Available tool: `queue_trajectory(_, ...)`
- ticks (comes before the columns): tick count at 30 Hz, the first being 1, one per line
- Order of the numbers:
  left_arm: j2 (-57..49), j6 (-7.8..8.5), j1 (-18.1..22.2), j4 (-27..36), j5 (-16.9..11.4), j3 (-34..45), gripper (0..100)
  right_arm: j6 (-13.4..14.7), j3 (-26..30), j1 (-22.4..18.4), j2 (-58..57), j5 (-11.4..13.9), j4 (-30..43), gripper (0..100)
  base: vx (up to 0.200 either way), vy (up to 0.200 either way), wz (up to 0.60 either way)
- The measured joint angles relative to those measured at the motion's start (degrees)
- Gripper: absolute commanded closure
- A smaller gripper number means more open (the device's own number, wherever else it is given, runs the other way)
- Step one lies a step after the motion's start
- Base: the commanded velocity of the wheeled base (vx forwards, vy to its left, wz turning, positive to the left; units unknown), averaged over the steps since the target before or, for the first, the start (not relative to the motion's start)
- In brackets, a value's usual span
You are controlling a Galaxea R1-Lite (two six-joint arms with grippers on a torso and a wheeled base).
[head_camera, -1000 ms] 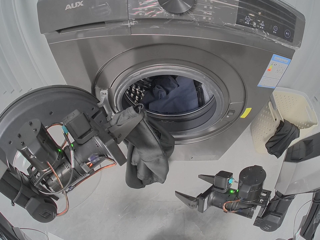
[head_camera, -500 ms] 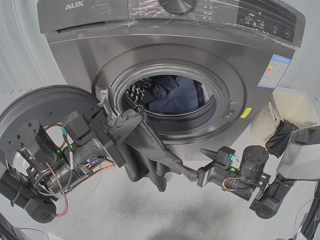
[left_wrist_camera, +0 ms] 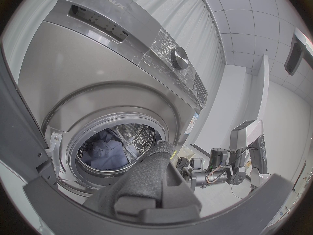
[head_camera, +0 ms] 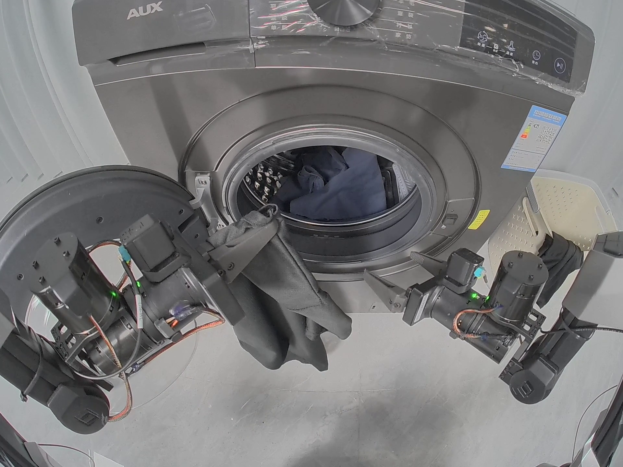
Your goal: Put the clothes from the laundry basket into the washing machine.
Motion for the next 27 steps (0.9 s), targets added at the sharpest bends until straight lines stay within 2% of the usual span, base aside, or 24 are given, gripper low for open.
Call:
queue_trajectory(6,-0.1,0.02,-0.2,0.0,-0.3,0.1,100,0.3,-3.3,1.3,1.7,-0.5,1.1,0,0.0,0.0,0.0)
queue_trajectory(9,-0.5,-0.35,-0.5,-0.1,-1.1,0.1,100,0.3,-4.1,3.9,3.3,-0.6,0.9,0,0.0,0.0,0.0)
queue_trajectory(12,-1.1,-2.02,-0.6,-0.1,-1.7,-0.1,100,0.4,-4.5,7.0,4.8,-1.0,0.7,0,0.0,0.0,0.0)
queue_trajectory(16,-1.9,-3.33,-1.0,-0.1,-2.0,-0.5,100,0.8,-4.5,11.2,5.9,-1.8,0.7,0,0.0,0.0,0.0)
queue_trajectory(22,-2.4,-3.69,-1.2,0.0,-1.8,-0.8,100,1.3,-3.3,17.0,6.3,-2.6,0.6,0,0.0,0.0,0.0)
queue_trajectory(27,-2.4,-3.67,-1.3,0.0,-1.6,-0.9,100,1.6,-2.3,19.9,6.3,-2.9,0.4,0,0.0,0.0,0.0)
